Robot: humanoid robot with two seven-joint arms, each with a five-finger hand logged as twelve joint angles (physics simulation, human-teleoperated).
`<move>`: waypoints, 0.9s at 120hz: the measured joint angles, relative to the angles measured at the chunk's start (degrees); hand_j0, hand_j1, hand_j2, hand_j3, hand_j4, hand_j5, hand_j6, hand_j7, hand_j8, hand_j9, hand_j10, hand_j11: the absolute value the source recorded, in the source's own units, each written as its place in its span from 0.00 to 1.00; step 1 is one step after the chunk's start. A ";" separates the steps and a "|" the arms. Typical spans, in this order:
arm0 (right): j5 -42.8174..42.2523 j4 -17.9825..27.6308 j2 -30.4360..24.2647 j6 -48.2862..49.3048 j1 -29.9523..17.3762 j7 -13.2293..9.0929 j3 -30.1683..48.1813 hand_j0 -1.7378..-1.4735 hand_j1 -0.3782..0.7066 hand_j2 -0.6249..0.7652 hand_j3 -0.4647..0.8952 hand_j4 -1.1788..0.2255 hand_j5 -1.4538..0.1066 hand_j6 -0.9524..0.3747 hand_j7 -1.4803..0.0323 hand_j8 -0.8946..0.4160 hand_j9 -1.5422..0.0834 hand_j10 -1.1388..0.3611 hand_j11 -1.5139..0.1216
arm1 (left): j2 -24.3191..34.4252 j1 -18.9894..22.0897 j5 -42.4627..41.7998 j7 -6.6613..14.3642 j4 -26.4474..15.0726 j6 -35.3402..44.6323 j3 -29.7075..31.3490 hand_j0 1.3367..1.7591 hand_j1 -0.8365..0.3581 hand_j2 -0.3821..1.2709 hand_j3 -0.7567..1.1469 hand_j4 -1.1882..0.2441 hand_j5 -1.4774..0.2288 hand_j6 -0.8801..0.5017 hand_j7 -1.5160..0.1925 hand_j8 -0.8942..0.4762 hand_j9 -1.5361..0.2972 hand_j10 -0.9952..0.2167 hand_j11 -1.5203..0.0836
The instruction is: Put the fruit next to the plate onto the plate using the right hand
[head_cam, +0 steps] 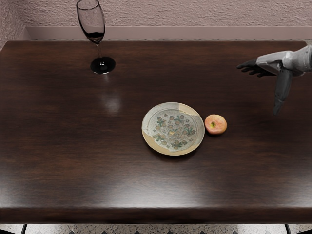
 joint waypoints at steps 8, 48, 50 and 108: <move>-0.02 0.04 0.10 0.00 0.04 -0.01 -0.06 0.30 0.03 0.45 0.34 0.84 0.93 0.71 0.98 0.68 0.95 0.76 0.93 | 0.00 -0.07 0.01 0.00 0.00 0.00 0.00 0.76 0.99 0.23 0.40 0.83 0.87 0.64 0.89 0.65 0.84 0.82 0.95; 3.88 1.88 1.04 0.00 1.99 -5.24 0.57 0.30 0.03 0.45 0.34 0.84 0.93 0.71 0.98 0.68 0.95 0.76 0.93 | 0.00 -0.06 0.00 0.00 0.00 0.00 0.00 0.76 0.99 0.23 0.40 0.83 0.87 0.64 0.89 0.65 0.84 0.82 0.95; 4.53 2.19 1.11 0.00 2.15 -5.47 0.61 0.30 0.03 0.45 0.34 0.84 0.93 0.71 0.98 0.68 0.95 0.76 0.93 | 0.00 -0.03 0.00 0.00 0.00 0.00 0.00 0.76 0.99 0.23 0.40 0.83 0.87 0.64 0.89 0.65 0.84 0.82 0.95; 0.51 19.27 0.83 -0.29 -0.47 -6.81 0.26 0.30 0.03 0.45 0.34 0.84 0.93 0.71 0.98 0.68 0.95 0.76 0.93 | 0.00 -0.08 0.00 0.00 0.00 0.00 0.00 0.76 0.99 0.23 0.40 0.83 0.87 0.64 0.89 0.65 0.84 0.82 0.95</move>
